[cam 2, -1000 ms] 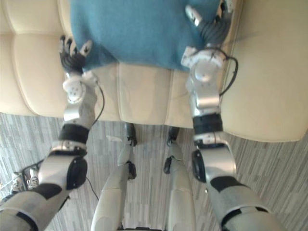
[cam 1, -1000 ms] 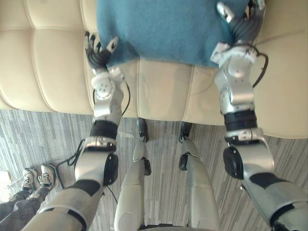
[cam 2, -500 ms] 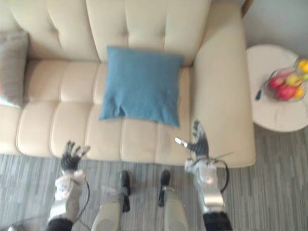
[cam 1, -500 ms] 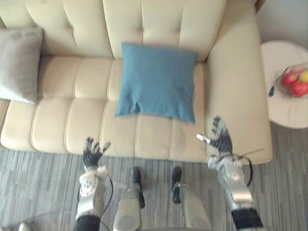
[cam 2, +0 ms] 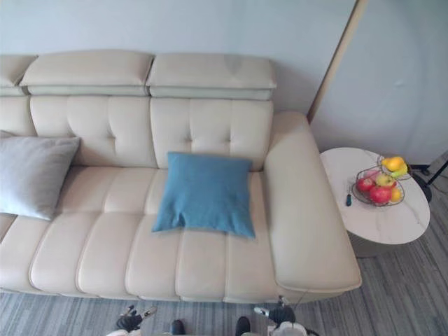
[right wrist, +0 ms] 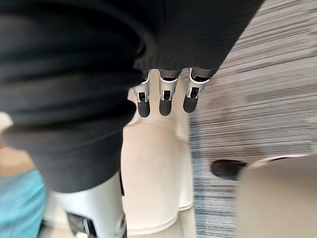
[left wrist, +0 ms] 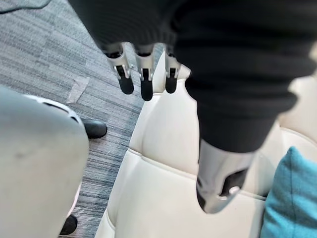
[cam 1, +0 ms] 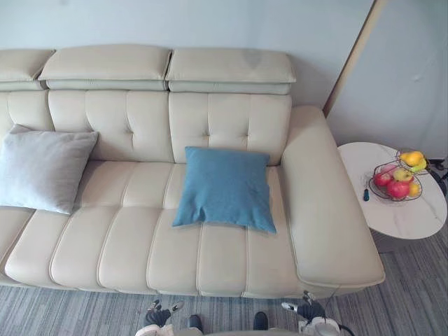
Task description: Pick up cushions and gather them together orderly.
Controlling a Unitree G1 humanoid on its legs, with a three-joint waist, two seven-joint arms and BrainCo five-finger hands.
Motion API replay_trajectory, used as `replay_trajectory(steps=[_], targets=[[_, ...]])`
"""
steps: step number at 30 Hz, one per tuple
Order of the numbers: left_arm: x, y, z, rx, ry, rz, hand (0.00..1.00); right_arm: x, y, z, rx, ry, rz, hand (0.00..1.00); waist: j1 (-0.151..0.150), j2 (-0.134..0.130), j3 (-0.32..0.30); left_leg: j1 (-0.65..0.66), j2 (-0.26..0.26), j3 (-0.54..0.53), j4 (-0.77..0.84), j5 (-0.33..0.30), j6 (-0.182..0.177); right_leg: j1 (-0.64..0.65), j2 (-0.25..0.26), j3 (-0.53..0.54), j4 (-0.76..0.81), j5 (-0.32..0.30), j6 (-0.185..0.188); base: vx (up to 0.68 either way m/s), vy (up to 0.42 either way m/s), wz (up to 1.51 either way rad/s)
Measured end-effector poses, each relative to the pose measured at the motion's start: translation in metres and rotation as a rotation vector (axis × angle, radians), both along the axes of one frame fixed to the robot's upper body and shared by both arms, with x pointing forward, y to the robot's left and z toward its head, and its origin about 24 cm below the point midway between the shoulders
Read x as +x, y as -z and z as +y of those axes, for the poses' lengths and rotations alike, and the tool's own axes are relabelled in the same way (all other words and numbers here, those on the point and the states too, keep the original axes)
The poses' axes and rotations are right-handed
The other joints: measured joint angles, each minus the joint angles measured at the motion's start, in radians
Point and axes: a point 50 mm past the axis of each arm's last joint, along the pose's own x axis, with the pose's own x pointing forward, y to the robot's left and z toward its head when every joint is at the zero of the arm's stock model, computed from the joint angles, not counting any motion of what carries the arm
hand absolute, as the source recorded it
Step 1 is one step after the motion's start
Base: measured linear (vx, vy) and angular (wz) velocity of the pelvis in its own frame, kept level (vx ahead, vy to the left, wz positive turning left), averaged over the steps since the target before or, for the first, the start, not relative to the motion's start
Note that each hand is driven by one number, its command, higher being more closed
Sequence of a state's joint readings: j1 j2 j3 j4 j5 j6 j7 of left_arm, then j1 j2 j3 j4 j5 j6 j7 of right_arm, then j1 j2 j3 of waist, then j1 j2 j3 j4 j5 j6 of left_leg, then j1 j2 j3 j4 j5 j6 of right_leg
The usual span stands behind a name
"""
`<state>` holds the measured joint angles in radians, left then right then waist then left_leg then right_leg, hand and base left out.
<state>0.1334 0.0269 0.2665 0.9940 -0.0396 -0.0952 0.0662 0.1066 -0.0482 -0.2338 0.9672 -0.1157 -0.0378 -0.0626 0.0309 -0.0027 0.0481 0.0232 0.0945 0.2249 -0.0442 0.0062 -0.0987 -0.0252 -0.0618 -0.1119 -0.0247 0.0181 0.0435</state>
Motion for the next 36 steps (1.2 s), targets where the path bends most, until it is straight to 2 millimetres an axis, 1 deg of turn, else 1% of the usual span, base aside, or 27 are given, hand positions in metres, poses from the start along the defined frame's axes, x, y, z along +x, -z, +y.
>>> replay_trajectory(steps=[5,8,10,11,12,13,14,15,17,18,19,20,21,22,23,24,25,26,27,28,29,30,31,32,33,34,36], targets=[[-0.001,0.001,0.0,0.015,-0.005,0.011,0.0,0.001,0.0,0.0,-0.016,0.008,0.009,0.0,-0.002,-0.002,0.0,0.022,-0.007,0.033,-0.006,-0.005,0.0,-0.005,-0.003,0.043,0.005,0.011,0.007,-0.03,0.03,-0.22],[0.003,0.0,-0.001,0.015,-0.004,0.003,0.0,0.016,-0.003,0.003,-0.017,-0.005,-0.026,0.0,0.009,-0.007,0.008,0.019,-0.008,0.098,0.0,-0.015,0.005,-0.061,0.001,0.108,0.042,0.02,0.009,-0.05,0.04,-0.69],[0.011,-0.002,-0.001,0.022,0.002,-0.012,0.0,0.032,-0.008,0.009,-0.017,-0.04,-0.068,0.0,0.009,-0.016,0.036,0.004,-0.003,0.13,0.049,-0.038,0.011,-0.086,0.001,0.131,0.088,0.02,0.011,-0.08,0.025,-0.54],[0.025,-0.006,0.001,0.031,0.01,-0.046,0.0,0.035,-0.009,0.012,-0.017,-0.054,-0.078,0.0,0.003,-0.034,0.051,-0.044,0.002,0.144,0.127,-0.061,0.036,-0.123,-0.004,0.145,0.112,0.042,0.044,-0.13,0.024,-0.45],[0.028,-0.006,-0.003,0.024,0.007,-0.053,0.0,0.042,-0.012,0.01,-0.026,-0.058,-0.098,0.0,0.018,-0.015,0.049,-0.079,0.035,0.152,0.147,-0.066,0.057,-0.132,0.004,0.152,0.09,0.071,0.093,-0.15,0.009,-0.42],[0.032,-0.007,-0.005,0.019,0.007,-0.064,0.0,0.048,-0.015,0.01,-0.029,-0.06,-0.118,0.0,0.028,-0.004,0.057,-0.092,0.051,0.166,0.155,-0.069,0.058,-0.153,0.005,0.133,0.151,0.046,0.082,-0.12,0.01,-0.23],[0.038,-0.009,-0.009,0.015,0.014,-0.079,0.0,0.053,-0.018,0.012,-0.029,-0.061,-0.136,0.0,0.02,-0.004,0.065,-0.092,0.05,0.162,0.167,-0.062,0.054,-0.227,-0.029,0.07,0.516,-0.122,0.035,-0.06,-0.007,0.1],[0.037,-0.008,-0.01,0.016,0.027,-0.07,0.0,0.048,-0.015,0.015,-0.02,-0.059,-0.124,0.0,0.017,-0.01,0.063,-0.089,0.036,0.148,0.181,-0.062,0.056,-0.22,-0.074,0.055,0.725,-0.179,0.059,-0.04,-0.021,0.25],[0.035,-0.009,-0.008,0.026,0.033,-0.072,0.0,0.045,-0.013,0.02,-0.008,-0.064,-0.115,0.0,0.018,-0.033,0.049,-0.096,0.026,0.14,0.208,-0.061,0.057,-0.18,-0.116,0.057,0.824,-0.188,0.07,-0.04,-0.122,0.27],[0.031,-0.009,-0.002,0.042,0.028,-0.07,0.0,0.044,-0.012,0.027,0.005,-0.085,-0.108,0.0,0.024,-0.053,0.035,-0.119,0.024,0.138,0.245,-0.061,0.056,-0.127,-0.155,0.066,0.833,-0.195,0.081,-0.11,-0.232,0.1],[0.03,-0.009,0.0,0.047,0.022,-0.062,0.0,0.049,-0.013,0.029,0.007,-0.091,-0.117,0.0,0.029,-0.061,0.029,-0.14,0.036,0.131,0.279,-0.051,0.047,-0.083,-0.141,0.054,0.746,-0.24,0.109,-0.13,-0.227,-0.05],[0.029,-0.008,0.0,0.046,0.021,-0.06,0.0,0.053,-0.015,0.028,0.001,-0.097,-0.128,0.0,0.034,-0.05,0.029,-0.144,0.039,0.132,0.282,-0.048,0.043,-0.07,-0.126,0.048,0.711,-0.244,0.103,-0.17,-0.185,-0.14],[0.025,-0.006,-0.009,0.026,0.015,-0.05,0.0,0.057,-0.017,0.025,-0.021,-0.102,-0.139,0.0,0.04,-0.005,0.028,-0.163,0.072,0.118,0.274,-0.021,0.045,-0.019,-0.083,0.035,0.586,-0.254,0.087,-0.24,-0.181,-0.17],[0.024,-0.005,-0.016,0.013,0.028,-0.046,0.0,0.061,-0.019,0.021,-0.043,-0.099,-0.148,0.0,0.04,0.019,0.023,-0.185,0.089,0.12,0.264,0.002,0.031,-0.009,-0.068,0.02,0.514,-0.273,0.069,-0.25,-0.162,-0.14],[0.024,-0.005,-0.017,0.014,0.028,-0.044,0.0,0.063,-0.021,0.016,-0.058,-0.101,-0.152,0.0,0.042,0.028,0.022,-0.199,0.094,0.118,0.261,0.007,0.023,-0.01,-0.06,0.011,0.489,-0.282,0.072,-0.27,-0.186,-0.11],[0.026,-0.005,-0.019,0.019,0.043,-0.045,0.0,0.069,-0.023,0.016,-0.065,-0.11,-0.163,0.0,0.042,0.047,0.036,-0.221,0.107,0.112,0.248,0.027,0.011,-0.003,-0.042,0.001,0.43,-0.294,0.059,-0.26,-0.157,0.01],[0.028,-0.005,-0.021,0.017,0.052,-0.046,0.0,0.072,-0.024,0.014,-0.075,-0.109,-0.165,0.0,0.04,0.061,0.058,-0.233,0.116,0.093,0.225,0.068,0.004,0.02,-0.023,-0.021,0.368,-0.293,0.056,-0.27,-0.159,0.05],[0.029,-0.005,-0.022,0.016,0.057,-0.047,0.0,0.072,-0.023,0.014,-0.074,-0.109,-0.16,0.0,0.037,0.061,0.065,-0.231,0.118,0.091,0.211,0.085,0.002,0.022,-0.019,-0.028,0.359,-0.293,0.056,-0.32,-0.16,0.29],[0.029,-0.005,-0.021,0.02,0.059,-0.046,0.0,0.068,-0.02,0.015,-0.069,-0.106,-0.137,0.0,0.027,0.068,0.076,-0.227,0.117,0.061,0.147,0.175,-0.003,0.023,-0.006,-0.05,0.348,-0.28,0.035,-0.34,-0.158,0.42],[0.032,-0.007,-0.015,0.033,0.058,-0.055,0.0,0.063,-0.017,0.016,-0.063,-0.092,-0.12,0.0,0.024,0.035,0.095,-0.234,0.105,0.022,0.142,0.202,-0.019,0.009,-0.023,-0.081,0.339,-0.28,0.01,-0.32,-0.151,0.39],[0.034,-0.008,-0.014,0.037,0.05,-0.065,0.0,0.062,-0.017,0.018,-0.058,-0.088,-0.115,0.0,0.031,0.025,0.101,-0.235,0.102,0.01,0.167,0.18,-0.015,0.009,-0.031,-0.089,0.337,-0.288,-0.022,-0.29,-0.111,0.09],[0.038,-0.01,-0.013,0.037,0.039,-0.081,0.0,0.061,-0.016,0.016,-0.064,-0.074,-0.11,0.0,0.036,0.023,0.107,-0.244,0.097,0.0,0.25,0.107,-0.005,-0.003,-0.039,-0.099,0.339,-0.293,-0.037,-0.27,-0.016,-0.11],[0.035,-0.008,-0.011,0.043,0.029,-0.065,0.0,0.057,-0.016,0.009,-0.076,-0.038,-0.102,0.0,0.024,0.023,0.106,-0.252,0.08,-0.022,0.385,-0.018,0.02,-0.029,-0.055,-0.096,0.346,-0.276,-0.035,-0.27,0.034,-0.11],[0.034,-0.008,-0.011,0.045,0.028,-0.063,0.0,0.055,-0.015,0.007,-0.078,-0.031,-0.098,0.0,0.023,0.023,0.106,-0.247,0.077,-0.023,0.412,-0.044,0.019,-0.033,-0.059,-0.093,0.344,-0.27,-0.033,-0.24,0.116,-0.07],[0.034,-0.008,-0.012,0.046,0.025,-0.059,0.0,0.049,-0.013,0.004,-0.078,-0.01,-0.083,0.0,0.022,0.022,0.106,-0.232,0.072,-0.026,0.471,-0.101,0.013,-0.041,-0.065,-0.084,0.34,-0.26,-0.03,-0.23,0.214,-0.13],[0.031,-0.006,-0.012,0.041,0.015,-0.048,0.0,0.036,-0.009,0.003,-0.073,0.009,-0.048,0.0,0.021,0.024,0.105,-0.186,0.066,-0.032,0.526,-0.192,-0.007,-0.055,-0.072,-0.071,0.333,-0.243,-0.014,-0.2,0.237,-0.15],[0.027,-0.004,-0.014,0.032,0.013,-0.031,0.0,0.027,-0.006,0.001,-0.072,0.02,-0.023,0.0,0.018,0.04,0.096,-0.137,0.059,-0.044,0.45,-0.242,-0.019,-0.066,-0.065,-0.064,0.332,-0.232,0.008,-0.1,0.181,-0.09]])
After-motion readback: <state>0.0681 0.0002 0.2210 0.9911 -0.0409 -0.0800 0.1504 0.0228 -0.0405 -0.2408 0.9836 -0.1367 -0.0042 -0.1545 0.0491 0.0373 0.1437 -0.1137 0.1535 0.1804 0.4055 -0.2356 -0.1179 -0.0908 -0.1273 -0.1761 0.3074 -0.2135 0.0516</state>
